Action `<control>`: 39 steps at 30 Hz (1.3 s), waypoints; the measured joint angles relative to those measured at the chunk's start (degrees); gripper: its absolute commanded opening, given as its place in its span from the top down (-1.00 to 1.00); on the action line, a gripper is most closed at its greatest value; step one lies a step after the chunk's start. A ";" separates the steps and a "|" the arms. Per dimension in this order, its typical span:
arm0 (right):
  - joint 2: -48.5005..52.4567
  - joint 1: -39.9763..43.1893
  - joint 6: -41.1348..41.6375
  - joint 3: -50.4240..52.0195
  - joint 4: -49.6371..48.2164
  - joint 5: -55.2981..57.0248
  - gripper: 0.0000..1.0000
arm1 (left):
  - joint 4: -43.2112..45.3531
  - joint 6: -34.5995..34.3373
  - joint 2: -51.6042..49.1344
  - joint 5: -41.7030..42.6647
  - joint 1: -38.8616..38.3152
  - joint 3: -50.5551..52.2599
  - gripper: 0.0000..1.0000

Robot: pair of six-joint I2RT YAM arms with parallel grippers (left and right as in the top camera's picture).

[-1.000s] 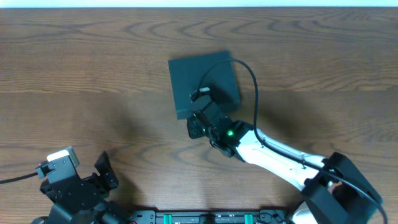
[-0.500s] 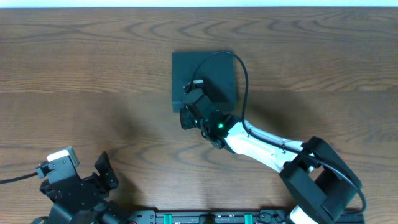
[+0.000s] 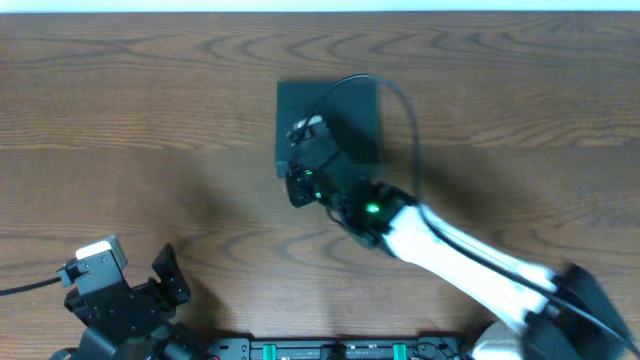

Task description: Pack container

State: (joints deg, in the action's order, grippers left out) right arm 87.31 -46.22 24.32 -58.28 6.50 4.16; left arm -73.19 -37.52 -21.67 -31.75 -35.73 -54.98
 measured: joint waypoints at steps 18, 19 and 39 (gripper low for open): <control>-34.62 30.84 -12.90 9.18 5.42 -10.67 0.97 | -0.02 0.00 0.00 0.00 0.00 0.00 -0.91; -37.55 32.57 -13.07 10.71 4.04 -11.28 0.97 | 0.02 0.00 0.00 0.00 0.00 0.00 -0.91; -73.31 47.98 -14.56 35.17 -18.91 -19.43 -0.99 | 0.00 0.00 0.00 0.00 0.00 0.00 -0.90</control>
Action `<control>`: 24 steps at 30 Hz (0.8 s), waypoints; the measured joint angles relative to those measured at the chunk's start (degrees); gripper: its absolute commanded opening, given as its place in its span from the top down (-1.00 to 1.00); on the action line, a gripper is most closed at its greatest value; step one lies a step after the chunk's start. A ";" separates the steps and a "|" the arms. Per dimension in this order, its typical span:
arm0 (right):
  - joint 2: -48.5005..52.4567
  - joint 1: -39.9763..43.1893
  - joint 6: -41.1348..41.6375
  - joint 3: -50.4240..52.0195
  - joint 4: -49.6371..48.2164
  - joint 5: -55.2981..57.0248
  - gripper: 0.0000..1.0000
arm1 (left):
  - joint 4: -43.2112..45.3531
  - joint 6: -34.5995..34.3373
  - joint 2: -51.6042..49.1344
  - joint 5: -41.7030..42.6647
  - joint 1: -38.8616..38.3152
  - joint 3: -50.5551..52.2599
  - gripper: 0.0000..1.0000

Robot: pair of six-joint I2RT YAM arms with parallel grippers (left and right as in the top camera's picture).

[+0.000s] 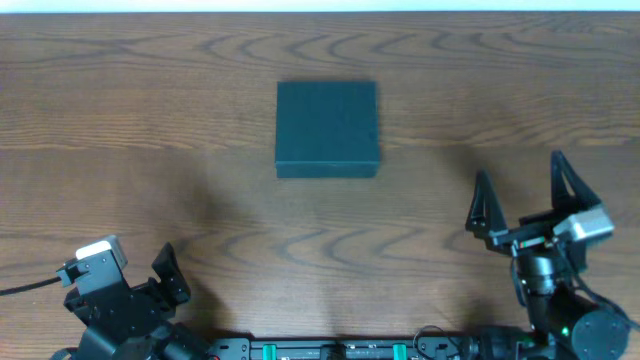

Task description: Pack container

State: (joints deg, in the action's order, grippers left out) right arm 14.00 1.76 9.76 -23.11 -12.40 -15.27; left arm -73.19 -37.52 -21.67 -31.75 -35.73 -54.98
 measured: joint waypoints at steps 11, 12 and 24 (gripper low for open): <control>-4.48 0.00 -0.02 13.70 -8.92 0.04 -0.98 | 0.02 0.00 0.00 0.00 0.00 0.00 -0.90; -4.55 -0.02 0.00 15.06 -10.88 0.09 -0.99 | -0.02 0.00 0.00 0.02 0.00 0.00 -0.91; -6.82 -1.09 0.04 22.71 -8.28 5.95 -0.99 | 0.02 0.00 0.00 -0.02 0.00 0.00 -0.91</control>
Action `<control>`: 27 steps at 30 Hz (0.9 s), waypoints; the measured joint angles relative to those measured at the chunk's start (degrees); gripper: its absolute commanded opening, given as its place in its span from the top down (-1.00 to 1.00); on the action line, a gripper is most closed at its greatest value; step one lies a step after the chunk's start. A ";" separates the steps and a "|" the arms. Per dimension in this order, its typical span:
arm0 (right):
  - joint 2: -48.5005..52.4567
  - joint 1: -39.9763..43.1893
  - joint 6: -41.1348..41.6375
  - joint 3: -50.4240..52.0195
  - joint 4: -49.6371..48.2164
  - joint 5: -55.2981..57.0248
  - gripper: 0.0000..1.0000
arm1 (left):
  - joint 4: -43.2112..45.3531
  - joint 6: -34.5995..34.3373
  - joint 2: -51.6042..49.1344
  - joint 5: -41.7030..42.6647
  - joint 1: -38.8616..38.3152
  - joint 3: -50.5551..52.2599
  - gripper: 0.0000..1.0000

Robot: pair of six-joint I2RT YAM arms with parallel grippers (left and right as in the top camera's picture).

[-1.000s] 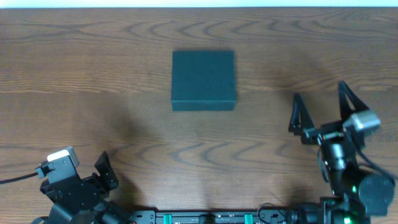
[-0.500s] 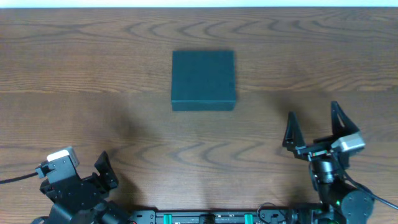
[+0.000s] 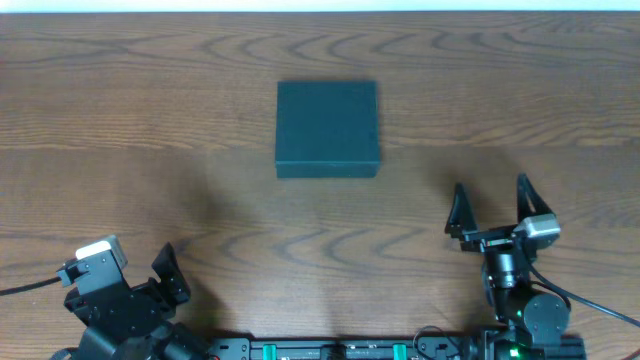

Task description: Pack container

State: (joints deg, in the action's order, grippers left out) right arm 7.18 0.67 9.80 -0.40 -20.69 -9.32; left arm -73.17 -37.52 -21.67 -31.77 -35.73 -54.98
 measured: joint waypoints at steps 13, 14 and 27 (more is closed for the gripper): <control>-6.47 -1.31 -0.02 0.00 23.74 3.76 -0.98 | 0.00 0.00 0.00 0.02 0.00 0.00 -0.90; -6.40 -1.31 0.00 0.00 24.22 4.07 -0.98 | -0.02 0.00 0.00 0.02 0.00 0.00 -0.90; -6.49 -1.31 -0.24 0.00 24.30 5.29 -0.98 | 0.00 0.00 0.00 0.02 0.00 0.00 -0.90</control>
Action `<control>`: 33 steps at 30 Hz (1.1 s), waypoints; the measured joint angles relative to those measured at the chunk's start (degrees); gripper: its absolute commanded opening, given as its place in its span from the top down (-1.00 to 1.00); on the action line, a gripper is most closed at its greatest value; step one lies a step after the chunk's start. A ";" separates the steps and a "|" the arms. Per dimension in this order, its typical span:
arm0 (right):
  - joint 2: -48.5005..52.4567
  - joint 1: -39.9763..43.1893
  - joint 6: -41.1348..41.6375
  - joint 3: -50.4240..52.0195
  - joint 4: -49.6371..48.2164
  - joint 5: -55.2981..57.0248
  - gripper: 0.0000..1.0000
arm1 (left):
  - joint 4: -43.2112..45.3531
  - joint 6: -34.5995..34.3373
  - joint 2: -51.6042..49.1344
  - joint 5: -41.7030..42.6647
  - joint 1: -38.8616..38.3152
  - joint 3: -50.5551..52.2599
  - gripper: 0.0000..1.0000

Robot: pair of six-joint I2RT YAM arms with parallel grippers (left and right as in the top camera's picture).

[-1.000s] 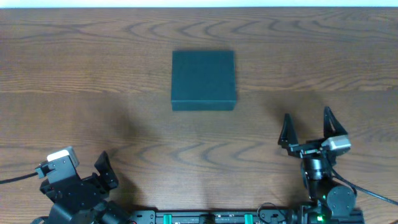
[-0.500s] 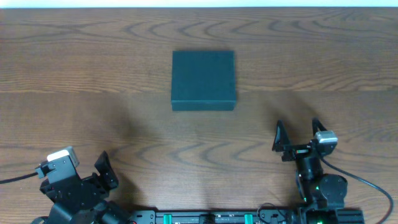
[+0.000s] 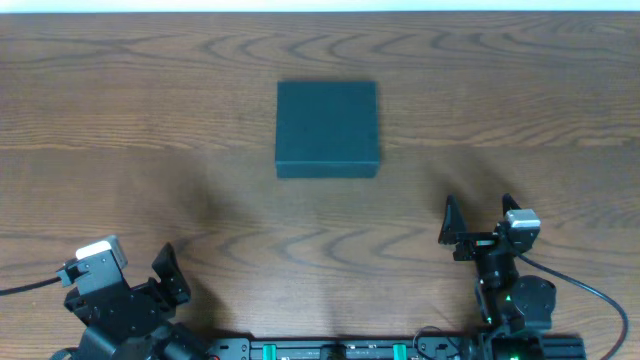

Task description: Pack container

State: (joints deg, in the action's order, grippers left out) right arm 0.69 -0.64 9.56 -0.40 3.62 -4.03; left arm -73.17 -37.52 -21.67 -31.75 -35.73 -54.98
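Observation:
A dark teal square container (image 3: 328, 129) with its lid on lies flat on the wooden table (image 3: 150, 120), a little behind the middle. My right gripper (image 3: 478, 222) stands open near the front right, well clear of the container, nothing between its fingers. At the front left corner my left gripper (image 3: 167, 270) rests low; its fingers look slightly apart and hold nothing. No loose items show outside the container.
A dark rail with green connectors (image 3: 330, 350) runs along the front edge between the two arm bases. A black cable (image 3: 20, 288) leads off to the left from the left arm.
My right gripper has drawn a little further back and left toward its base, still open. The container and the left arm have not moved.
At first my right arm reached over the container with its gripper on the lid. By the following moment it had pulled back to the front right, open, leaving the container closed. Since then it has settled closer to its base, while the left arm stayed put.

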 measured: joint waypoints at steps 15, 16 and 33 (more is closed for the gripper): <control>0.00 0.00 0.00 0.00 0.00 0.02 -0.98 | -0.39 0.00 0.00 -0.02 0.00 0.00 -0.91; 0.00 0.00 0.00 0.00 0.00 0.00 -0.99 | 0.20 0.02 0.00 -0.13 0.02 0.00 -0.91; 0.00 0.00 -0.02 0.00 0.02 0.09 -0.99 | 64.13 24.39 3.06 9.11 8.59 26.01 -0.91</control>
State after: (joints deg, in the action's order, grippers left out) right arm 0.69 -0.64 9.54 -0.40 3.64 -3.95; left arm -9.04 -13.13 -18.61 -22.63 -27.14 -28.97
